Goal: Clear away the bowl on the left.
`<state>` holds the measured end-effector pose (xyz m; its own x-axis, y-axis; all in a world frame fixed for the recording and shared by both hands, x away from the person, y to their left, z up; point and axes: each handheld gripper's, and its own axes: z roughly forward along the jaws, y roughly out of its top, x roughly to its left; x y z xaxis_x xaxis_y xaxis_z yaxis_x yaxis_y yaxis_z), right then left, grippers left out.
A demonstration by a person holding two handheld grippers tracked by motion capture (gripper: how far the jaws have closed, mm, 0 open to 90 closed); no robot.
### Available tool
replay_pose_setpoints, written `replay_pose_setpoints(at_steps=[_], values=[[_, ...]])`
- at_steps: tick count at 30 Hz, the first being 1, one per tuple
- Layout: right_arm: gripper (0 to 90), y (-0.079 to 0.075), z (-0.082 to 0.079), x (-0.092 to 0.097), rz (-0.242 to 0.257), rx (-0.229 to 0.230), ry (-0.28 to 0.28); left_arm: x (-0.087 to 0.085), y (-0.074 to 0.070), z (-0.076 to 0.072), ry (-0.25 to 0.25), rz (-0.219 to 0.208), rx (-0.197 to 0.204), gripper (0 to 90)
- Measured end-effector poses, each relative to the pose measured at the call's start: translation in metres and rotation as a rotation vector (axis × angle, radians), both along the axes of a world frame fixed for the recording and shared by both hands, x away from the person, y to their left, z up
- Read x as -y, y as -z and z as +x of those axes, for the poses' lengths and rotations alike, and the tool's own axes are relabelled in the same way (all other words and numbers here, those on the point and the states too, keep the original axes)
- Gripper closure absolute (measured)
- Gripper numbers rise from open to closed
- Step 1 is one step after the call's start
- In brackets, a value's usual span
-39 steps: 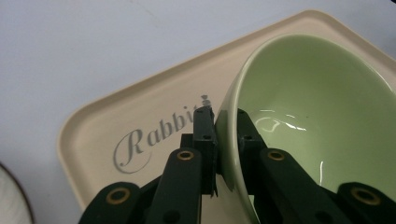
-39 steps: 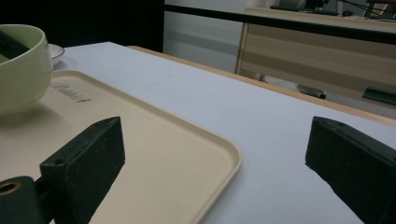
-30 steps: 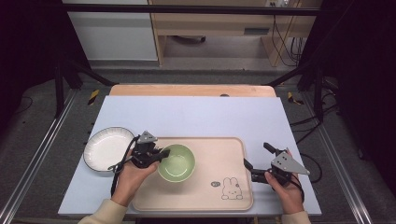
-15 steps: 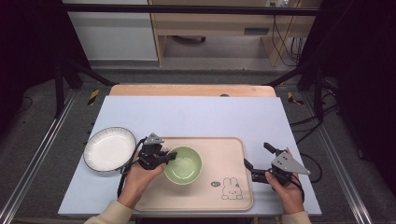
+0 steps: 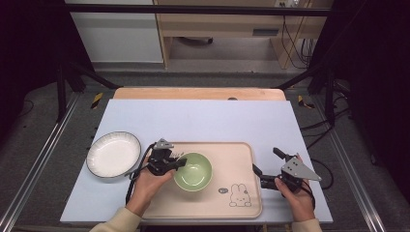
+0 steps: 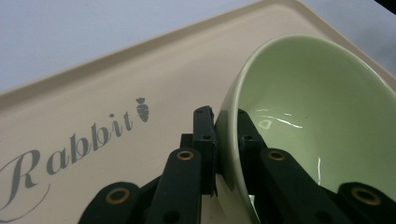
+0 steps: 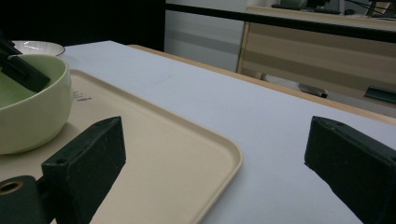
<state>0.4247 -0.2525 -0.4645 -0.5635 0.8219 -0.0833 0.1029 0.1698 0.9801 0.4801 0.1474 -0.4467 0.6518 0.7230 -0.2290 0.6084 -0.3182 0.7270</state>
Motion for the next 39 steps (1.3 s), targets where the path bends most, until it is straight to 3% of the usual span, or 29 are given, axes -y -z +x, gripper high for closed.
replay_pose_setpoints(at_steps=[13, 39], values=[[5.3, 0.0003, 0.0001, -0.0007, -0.003, -0.001, -0.001, -0.0019, 0.004, 0.0062, -0.005, -0.003, -0.036, 83.2], [5.2, 0.0006, 0.0001, -0.0013, -0.006, -0.001, -0.001, 0.0056, 0.0069, 0.0046, -0.014, 0.044, -0.005, 82.9]])
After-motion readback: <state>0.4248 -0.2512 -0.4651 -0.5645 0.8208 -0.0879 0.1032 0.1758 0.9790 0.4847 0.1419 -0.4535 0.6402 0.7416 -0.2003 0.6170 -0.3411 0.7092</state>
